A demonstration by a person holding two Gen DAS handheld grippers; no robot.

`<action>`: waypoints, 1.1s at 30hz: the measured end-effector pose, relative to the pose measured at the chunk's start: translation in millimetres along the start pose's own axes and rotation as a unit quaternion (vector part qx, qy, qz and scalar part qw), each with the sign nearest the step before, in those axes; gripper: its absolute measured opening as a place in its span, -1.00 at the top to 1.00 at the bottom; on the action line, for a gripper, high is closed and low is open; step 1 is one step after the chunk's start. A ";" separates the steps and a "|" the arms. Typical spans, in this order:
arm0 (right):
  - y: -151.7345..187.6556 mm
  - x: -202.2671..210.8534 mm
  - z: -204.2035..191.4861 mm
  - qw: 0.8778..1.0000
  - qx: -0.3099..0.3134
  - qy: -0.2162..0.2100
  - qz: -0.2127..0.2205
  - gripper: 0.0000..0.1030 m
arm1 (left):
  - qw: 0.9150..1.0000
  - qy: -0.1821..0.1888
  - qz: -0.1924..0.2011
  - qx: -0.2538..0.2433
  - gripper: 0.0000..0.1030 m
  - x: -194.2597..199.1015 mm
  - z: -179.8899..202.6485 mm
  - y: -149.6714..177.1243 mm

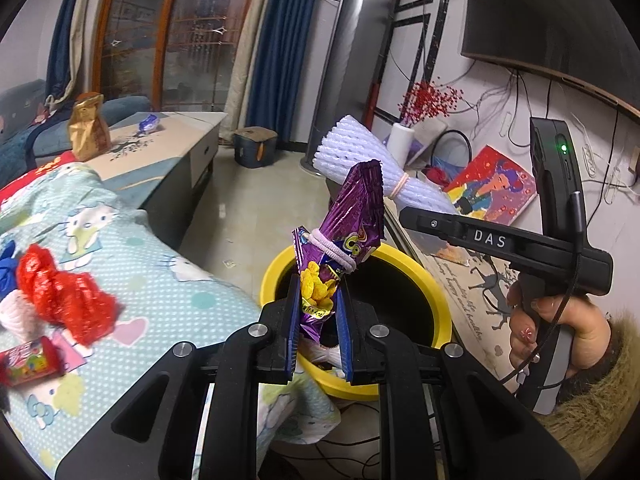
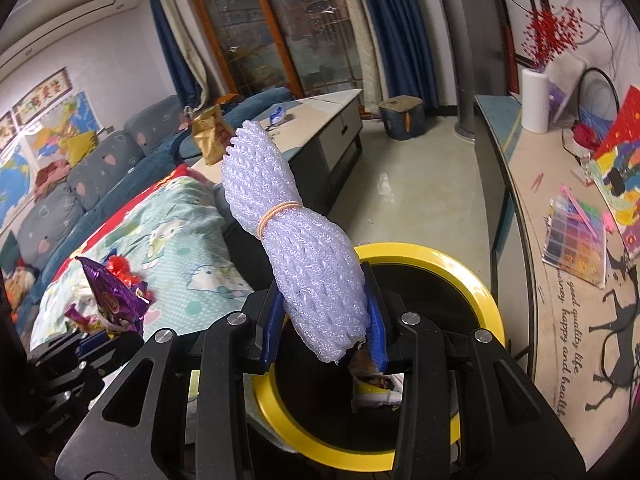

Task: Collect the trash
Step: 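Open both tools to drop the wrapper and foam net into the bin, then move both open tools back over the bed toward the remaining trash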

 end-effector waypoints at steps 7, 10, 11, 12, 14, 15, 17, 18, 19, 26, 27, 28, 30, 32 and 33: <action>6.4 -7.2 28.4 0.999 -0.031 0.019 -0.009 0.44 | 1.000 0.017 -0.023 -0.003 0.69 -30.2 15.1 8.5; 9.0 -10.1 40.2 0.999 -0.043 0.027 -0.015 0.44 | 0.999 0.021 -0.034 -0.008 0.69 -41.2 21.0 14.2; 10.2 -11.1 44.0 0.998 -0.047 0.029 -0.017 0.44 | 0.999 0.022 -0.037 -0.008 0.69 -44.0 22.5 16.0; 11.8 -12.4 48.3 0.998 -0.053 0.031 -0.020 0.44 | 0.999 0.024 -0.040 -0.010 0.69 -48.3 24.5 17.7; 14.6 -15.1 55.7 0.997 -0.061 0.034 -0.026 0.44 | 0.999 0.025 -0.046 -0.013 0.69 -54.2 26.9 20.5; 15.7 -16.3 58.3 0.997 -0.063 0.037 -0.029 0.44 | 0.998 0.026 -0.049 -0.014 0.69 -57.5 27.7 22.2; 17.7 -18.1 63.0 0.997 -0.065 0.038 -0.033 0.44 | 0.998 0.027 -0.054 -0.015 0.69 -63.0 28.6 24.0; 18.8 -18.9 65.3 0.996 -0.068 0.038 -0.034 0.43 | 0.998 0.027 -0.056 -0.015 0.69 -65.7 28.6 24.9; 19.9 -19.6 67.8 0.996 -0.071 0.039 -0.036 0.41 | 0.998 0.027 -0.060 -0.014 0.69 -70.3 28.0 25.9; 22.3 -20.5 88.8 0.991 -0.114 0.052 -0.038 -0.05 | 0.998 0.021 -0.055 0.001 -0.64 -89.5 17.4 18.5; 22.4 -19.2 90.9 0.991 -0.118 0.054 -0.036 -0.10 | 0.999 0.023 -0.049 0.006 -0.75 -88.7 15.9 17.2; 22.0 -18.3 92.2 0.991 -0.121 0.055 -0.034 -0.14 | 0.998 0.036 -0.040 0.016 -0.75 -86.2 14.7 15.5; 21.0 -17.2 92.9 0.991 -0.121 0.056 -0.030 -0.15 | 0.999 0.034 -0.037 0.021 -0.84 -83.9 13.6 15.7; 21.2 -17.5 92.0 0.991 -0.121 0.056 -0.030 -0.20 | 0.999 0.015 -0.030 0.020 -0.86 -77.7 8.4 15.8; 21.0 -17.7 90.9 0.991 -0.121 0.053 -0.030 -0.21 | 0.999 0.009 -0.027 0.024 -0.87 -73.6 5.8 16.0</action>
Point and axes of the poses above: each gripper's, at about its wrist camera, not at the fingertips, and x roughly against the way its jaws point, z to its right, y to its underside, the point moved 9 cm from there along -x, roughly the way its jaws point, and after that the axes turned 5 degrees about -x, right-handed, at the moved point
